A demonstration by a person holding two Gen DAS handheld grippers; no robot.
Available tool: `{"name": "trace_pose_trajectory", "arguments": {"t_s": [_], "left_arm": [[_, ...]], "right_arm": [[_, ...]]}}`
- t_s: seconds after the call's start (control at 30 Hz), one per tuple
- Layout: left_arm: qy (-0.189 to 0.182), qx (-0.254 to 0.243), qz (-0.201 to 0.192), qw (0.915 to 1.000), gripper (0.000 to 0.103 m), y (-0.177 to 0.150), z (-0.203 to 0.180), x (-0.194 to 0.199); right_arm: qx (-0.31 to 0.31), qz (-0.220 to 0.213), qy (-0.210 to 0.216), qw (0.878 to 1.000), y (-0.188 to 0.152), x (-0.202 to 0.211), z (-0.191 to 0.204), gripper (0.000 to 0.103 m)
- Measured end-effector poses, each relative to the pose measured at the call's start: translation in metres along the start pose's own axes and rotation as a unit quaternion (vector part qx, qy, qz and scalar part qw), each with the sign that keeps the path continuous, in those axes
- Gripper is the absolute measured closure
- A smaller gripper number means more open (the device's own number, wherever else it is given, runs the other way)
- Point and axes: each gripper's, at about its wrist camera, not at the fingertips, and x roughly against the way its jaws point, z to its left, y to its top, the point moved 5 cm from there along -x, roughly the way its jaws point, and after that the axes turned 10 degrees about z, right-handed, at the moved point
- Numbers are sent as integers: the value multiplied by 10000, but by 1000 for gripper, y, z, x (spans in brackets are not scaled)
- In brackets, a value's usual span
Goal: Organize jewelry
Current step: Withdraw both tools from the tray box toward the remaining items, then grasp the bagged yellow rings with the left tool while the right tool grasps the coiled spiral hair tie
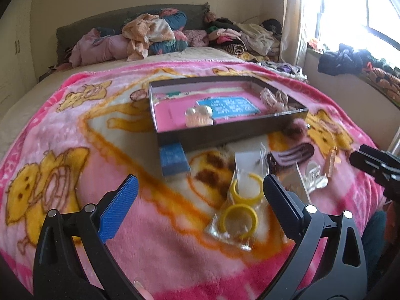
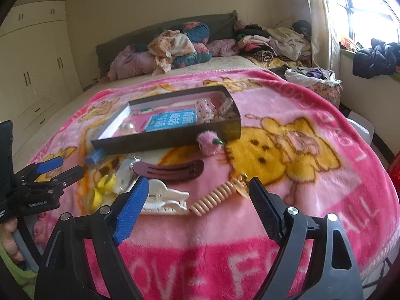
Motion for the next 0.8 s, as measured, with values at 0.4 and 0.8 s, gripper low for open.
{"name": "trace_pose_trajectory", "arguments": {"t_s": [0.4, 0.8], "left_arm": [[-298, -391, 368, 9981, 19, -18, -24, -21], [-348, -483, 589, 9965, 56, -22, -31, -40]], "right_arm": [[-450, 357, -327, 9978, -10, -18, -20, 23], [-913, 975, -230, 9908, -14, -56, -29, 34]]}}
